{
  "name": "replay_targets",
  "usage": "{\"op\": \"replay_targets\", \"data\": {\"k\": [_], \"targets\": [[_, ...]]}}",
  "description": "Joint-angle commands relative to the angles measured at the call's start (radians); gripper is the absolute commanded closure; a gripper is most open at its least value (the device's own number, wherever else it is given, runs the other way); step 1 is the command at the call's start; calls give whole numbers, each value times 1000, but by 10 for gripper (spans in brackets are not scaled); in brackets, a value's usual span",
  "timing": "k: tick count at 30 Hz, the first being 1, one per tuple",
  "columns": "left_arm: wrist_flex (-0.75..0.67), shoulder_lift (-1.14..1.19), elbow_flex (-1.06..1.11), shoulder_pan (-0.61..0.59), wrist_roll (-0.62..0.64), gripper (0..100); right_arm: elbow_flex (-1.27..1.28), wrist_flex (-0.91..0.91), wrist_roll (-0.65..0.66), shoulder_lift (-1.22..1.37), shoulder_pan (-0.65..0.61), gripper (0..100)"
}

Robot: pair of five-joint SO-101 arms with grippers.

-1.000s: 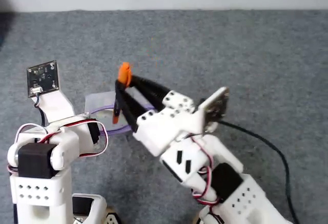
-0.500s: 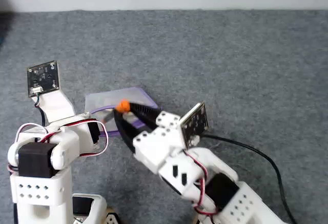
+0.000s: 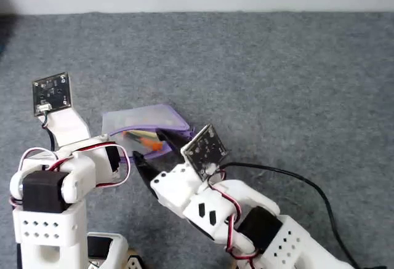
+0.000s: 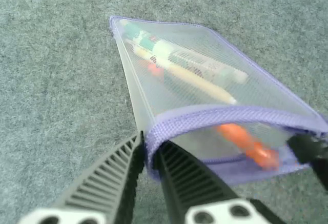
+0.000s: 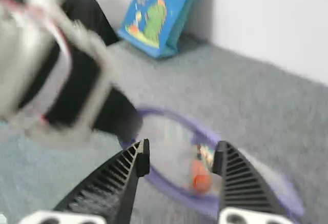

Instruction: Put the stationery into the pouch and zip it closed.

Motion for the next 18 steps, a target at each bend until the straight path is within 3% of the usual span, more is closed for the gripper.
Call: {"op": "replay_targets", "data": {"k": [1, 8, 18], "targets": [[-17, 12, -10, -8, 9, 988, -146, 56, 17, 12, -8, 862], [-17, 11, -10, -8, 9, 988, -279, 343, 14, 8, 33, 996], [-17, 5, -12, -8, 9, 988, -319, 654, -37, 8, 226, 991]]}}
